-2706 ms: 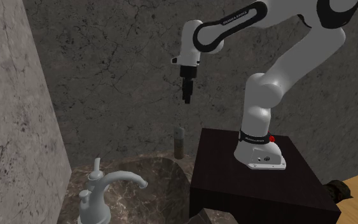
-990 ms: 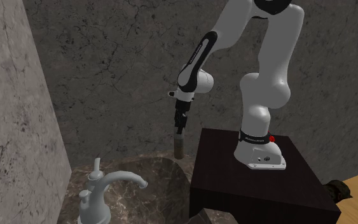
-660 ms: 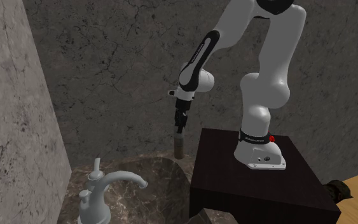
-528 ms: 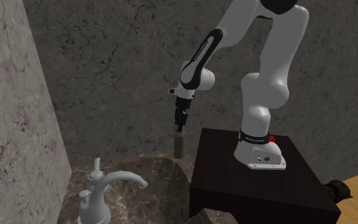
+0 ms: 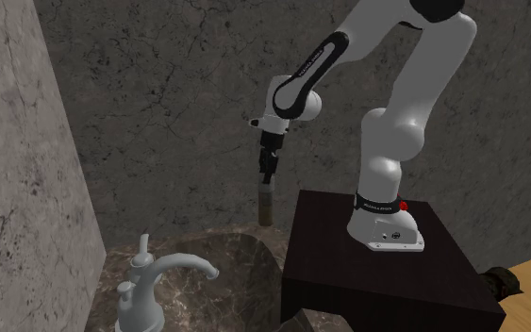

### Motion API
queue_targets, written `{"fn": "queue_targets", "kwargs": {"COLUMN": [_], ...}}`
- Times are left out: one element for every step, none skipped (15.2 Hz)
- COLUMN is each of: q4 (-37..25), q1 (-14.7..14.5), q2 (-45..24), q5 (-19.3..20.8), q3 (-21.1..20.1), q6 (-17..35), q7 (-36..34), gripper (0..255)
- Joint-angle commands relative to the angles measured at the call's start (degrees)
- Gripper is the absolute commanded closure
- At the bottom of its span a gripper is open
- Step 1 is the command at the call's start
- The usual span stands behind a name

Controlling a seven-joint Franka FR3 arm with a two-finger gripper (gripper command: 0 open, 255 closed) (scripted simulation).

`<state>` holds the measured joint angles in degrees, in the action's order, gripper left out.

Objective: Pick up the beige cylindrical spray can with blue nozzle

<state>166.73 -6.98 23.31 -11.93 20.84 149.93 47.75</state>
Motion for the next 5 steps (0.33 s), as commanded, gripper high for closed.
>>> {"fn": "queue_targets", "kwargs": {"q4": [-0.43, -0.66, -0.90, -0.94, -0.94], "q1": [1.09, 1.56, 1.99, 2.06, 2.06], "q2": [1.73, 2.62, 3.49, 3.62, 3.62], "q5": [1.25, 1.79, 2.27, 2.34, 2.34], "q3": [-0.82, -1.21, -1.58, -1.64, -1.64], "q6": [-2.14, -3.24, -4.34, -4.50, -4.50], "q7": [-1.20, -1.76, -2.29, -2.36, -2.37], "gripper": [255, 255, 255, 255, 255]}}
